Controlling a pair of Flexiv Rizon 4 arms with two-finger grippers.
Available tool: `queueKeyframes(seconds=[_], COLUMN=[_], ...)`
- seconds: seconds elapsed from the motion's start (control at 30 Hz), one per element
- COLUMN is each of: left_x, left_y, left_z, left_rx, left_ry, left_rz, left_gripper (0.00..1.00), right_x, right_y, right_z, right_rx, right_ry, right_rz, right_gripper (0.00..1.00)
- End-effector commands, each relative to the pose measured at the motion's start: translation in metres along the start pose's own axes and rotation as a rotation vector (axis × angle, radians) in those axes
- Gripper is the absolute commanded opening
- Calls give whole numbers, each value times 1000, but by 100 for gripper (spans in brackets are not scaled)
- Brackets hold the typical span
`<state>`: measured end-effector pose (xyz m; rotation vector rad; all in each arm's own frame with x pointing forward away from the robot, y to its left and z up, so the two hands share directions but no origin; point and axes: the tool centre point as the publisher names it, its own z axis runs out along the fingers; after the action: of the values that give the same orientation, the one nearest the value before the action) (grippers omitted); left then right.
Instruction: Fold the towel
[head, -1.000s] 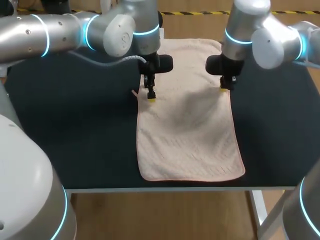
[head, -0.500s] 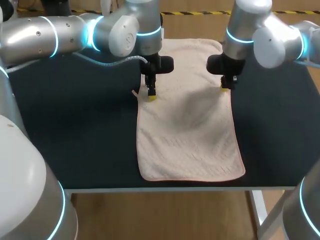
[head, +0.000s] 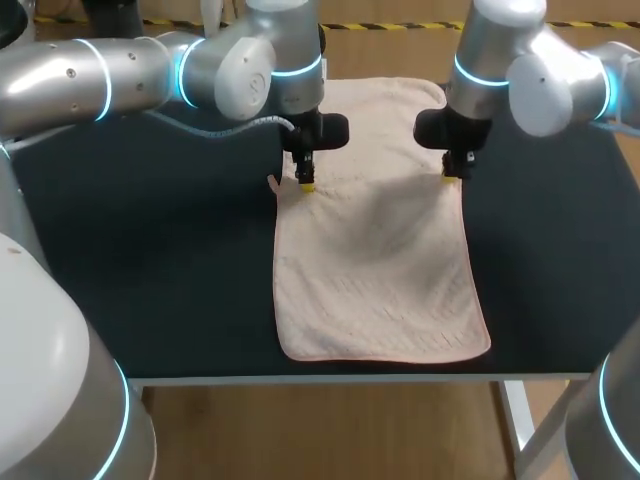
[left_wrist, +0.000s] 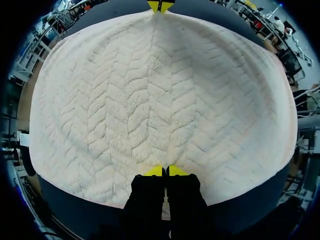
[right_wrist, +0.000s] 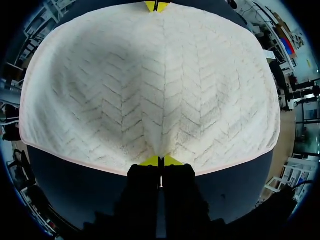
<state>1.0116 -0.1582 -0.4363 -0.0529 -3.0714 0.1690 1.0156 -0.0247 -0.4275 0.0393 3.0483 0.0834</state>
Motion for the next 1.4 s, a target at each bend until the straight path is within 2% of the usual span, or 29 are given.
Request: queueKeyframes(seconds=[0.03, 0.2, 0.33, 0.5, 0.53, 0.57, 0.7, 0.77, 0.83, 1.07, 1.13, 1.4], left_x=[10, 14, 17, 25, 26, 27, 27, 25, 22, -4, -10, -25], left_y=[2, 5, 12, 18, 19, 21, 26, 27, 27, 42, 45, 54], left_z=[-14, -43, -75, -128, -138, -150, -198, -220, -241, -314, -331, -392], left_rx=[1, 9, -9, -32, -53, -32, -55, -55, -93, -113, -140, -147], left_ry=[-26, -70, -112, -168, -170, -189, -216, -229, -237, -384, -416, -569], left_rz=[7, 7, 1, 3, 9, 1, -8, 0, 4, -19, -25, -39], left_gripper=[0, 0, 0, 0, 0, 0, 0, 0, 0, 0, 0, 0], right_x=[5, 6, 6, 5, 4, 3, -4, -9, -14, -35, -41, -71], right_y=[1, 7, 11, 16, 16, 17, 22, 25, 30, 50, 58, 86], right_z=[-6, -23, -49, -94, -105, -116, -161, -183, -204, -267, -282, -339], right_rx=[-4, -4, -8, -27, -36, -39, -74, -86, -107, -134, -142, -161], right_ry=[-8, -38, -70, -121, -145, -162, -236, -274, -306, -408, -421, -558], right_rz=[-4, -36, -65, -94, -99, -104, -135, -155, -173, -256, -282, -338], right_gripper=[0, 0, 0, 0, 0, 0, 0, 0, 0, 0, 0, 0])
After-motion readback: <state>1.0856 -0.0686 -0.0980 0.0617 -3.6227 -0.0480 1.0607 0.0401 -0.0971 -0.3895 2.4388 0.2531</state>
